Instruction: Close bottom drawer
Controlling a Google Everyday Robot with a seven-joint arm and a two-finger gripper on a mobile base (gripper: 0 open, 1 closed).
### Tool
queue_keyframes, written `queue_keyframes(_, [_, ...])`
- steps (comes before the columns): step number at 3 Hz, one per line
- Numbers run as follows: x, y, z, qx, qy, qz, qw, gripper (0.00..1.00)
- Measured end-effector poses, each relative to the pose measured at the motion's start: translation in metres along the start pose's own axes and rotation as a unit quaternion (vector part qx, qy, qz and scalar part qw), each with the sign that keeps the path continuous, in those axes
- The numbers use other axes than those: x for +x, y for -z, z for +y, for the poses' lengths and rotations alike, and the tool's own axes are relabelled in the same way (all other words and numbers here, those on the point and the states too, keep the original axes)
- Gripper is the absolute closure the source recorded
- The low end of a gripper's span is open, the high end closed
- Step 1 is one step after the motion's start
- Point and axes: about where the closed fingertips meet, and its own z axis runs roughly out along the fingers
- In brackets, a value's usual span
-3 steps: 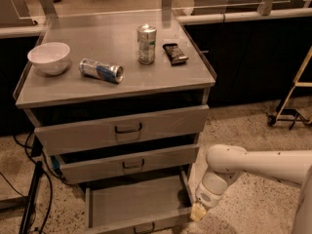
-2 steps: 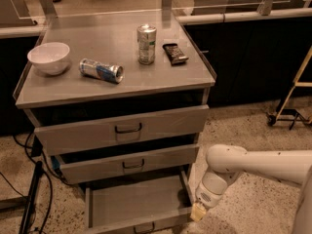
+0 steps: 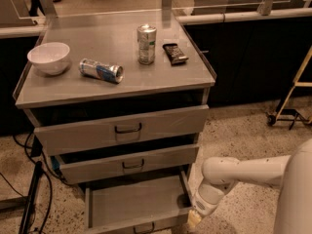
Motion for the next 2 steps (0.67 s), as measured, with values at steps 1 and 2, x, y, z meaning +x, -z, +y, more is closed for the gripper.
queue_keyframes(1, [-0.0011, -0.0341, -0.0098, -0.008, -0.026, 0.004, 0.9996, 1.0])
queue_keyframes(2, [-0.0003, -0.0425, -0.0116, -0.009, -0.028, 0.005, 0.9996, 1.0])
